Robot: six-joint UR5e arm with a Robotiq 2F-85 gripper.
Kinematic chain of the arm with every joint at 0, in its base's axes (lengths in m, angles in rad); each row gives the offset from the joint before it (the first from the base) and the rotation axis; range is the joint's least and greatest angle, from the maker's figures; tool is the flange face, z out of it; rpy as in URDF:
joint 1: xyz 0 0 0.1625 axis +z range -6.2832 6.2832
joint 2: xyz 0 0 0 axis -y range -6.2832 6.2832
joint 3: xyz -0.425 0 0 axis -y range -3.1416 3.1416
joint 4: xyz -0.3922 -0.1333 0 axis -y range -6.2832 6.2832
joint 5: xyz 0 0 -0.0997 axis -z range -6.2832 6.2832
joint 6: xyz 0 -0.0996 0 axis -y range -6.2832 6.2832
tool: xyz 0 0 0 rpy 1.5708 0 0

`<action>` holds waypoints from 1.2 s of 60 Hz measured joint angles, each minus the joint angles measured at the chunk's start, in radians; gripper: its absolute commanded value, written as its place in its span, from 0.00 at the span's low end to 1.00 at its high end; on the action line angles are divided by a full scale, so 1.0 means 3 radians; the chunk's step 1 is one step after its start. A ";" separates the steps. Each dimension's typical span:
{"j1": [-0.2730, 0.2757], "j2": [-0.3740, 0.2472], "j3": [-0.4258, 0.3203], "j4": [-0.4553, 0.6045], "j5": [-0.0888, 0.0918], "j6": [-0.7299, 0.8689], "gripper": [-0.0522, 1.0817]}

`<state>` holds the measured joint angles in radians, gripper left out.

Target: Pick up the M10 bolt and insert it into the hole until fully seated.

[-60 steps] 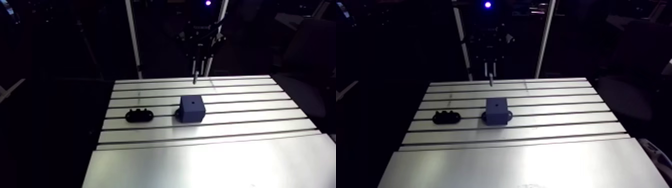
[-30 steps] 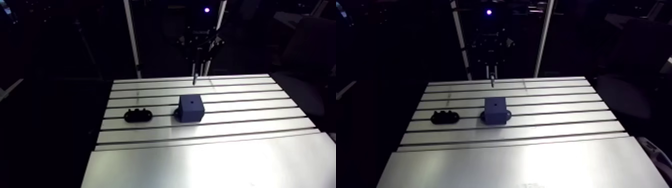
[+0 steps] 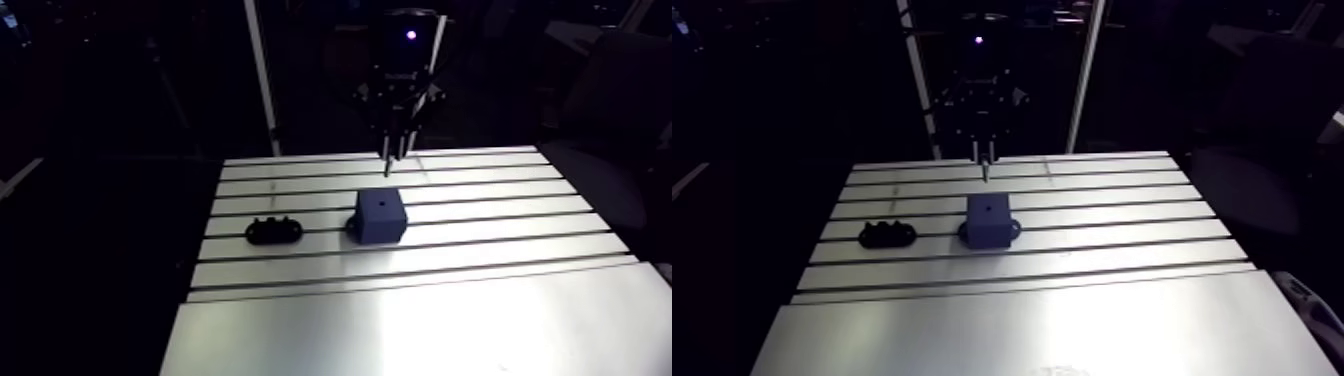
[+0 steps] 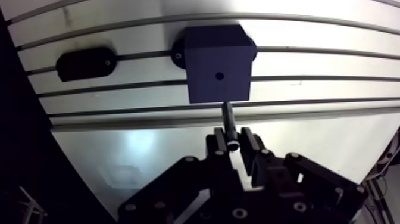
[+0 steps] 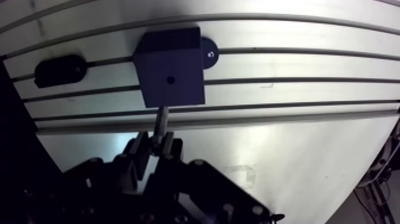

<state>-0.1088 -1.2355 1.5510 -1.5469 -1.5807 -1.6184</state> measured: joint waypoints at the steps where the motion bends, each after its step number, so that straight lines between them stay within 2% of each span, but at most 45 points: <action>1: -0.0002 0.0001 0.0002 0.0000 0.0000 0.0000 1.00; 72: -0.0009 0.0129 0.0058 -0.0041 0.0000 -0.0006 1.00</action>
<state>-0.1116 -1.1967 1.5683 -1.5592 -1.5807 -1.6203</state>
